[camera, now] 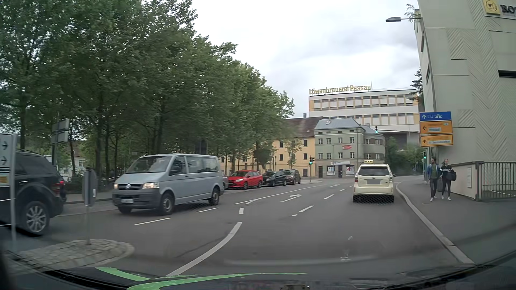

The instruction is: Follow the waypoints while adhering to traffic rules and regulations

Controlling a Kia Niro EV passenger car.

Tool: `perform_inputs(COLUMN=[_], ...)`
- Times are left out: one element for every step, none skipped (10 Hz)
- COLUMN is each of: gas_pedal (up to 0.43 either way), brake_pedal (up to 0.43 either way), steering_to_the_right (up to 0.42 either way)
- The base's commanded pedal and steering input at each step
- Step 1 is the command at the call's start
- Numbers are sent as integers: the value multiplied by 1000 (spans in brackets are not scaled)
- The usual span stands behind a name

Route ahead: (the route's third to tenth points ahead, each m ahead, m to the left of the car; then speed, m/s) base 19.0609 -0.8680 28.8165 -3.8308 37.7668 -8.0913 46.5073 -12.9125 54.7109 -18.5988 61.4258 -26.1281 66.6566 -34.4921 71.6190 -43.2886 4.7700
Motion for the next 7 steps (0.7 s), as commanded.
perform_inputs(gas_pedal=[228,228,228,228,228,228,228], brake_pedal=[0,0,0,0,0,0,0], steering_to_the_right=[317,293,271,246,221,202,176])
